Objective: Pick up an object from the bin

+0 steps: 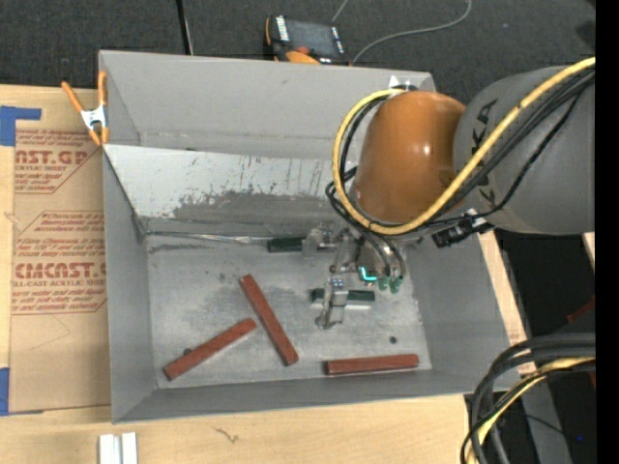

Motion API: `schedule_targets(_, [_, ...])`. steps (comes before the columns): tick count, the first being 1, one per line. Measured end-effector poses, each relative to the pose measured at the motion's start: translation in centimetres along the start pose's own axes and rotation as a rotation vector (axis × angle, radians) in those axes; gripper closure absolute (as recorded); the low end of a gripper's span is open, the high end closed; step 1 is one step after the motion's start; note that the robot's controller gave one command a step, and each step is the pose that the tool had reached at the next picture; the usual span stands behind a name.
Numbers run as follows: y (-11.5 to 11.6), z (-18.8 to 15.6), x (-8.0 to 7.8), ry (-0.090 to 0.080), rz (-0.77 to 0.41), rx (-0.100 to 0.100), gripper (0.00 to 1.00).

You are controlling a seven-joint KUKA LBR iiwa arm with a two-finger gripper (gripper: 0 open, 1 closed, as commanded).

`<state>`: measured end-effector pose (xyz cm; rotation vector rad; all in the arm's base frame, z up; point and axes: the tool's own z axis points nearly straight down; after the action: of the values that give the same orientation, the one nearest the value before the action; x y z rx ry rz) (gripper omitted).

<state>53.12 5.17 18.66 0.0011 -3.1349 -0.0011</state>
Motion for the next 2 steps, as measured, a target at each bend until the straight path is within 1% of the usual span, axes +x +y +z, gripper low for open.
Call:
schedule_targets(1, [4.8, 6.3, 4.4, 0.003, -0.053, -0.001, 0.00])
schedule_targets(2, [11.9, 12.0, 1.7, -0.006, -0.101, -0.003, 0.00])
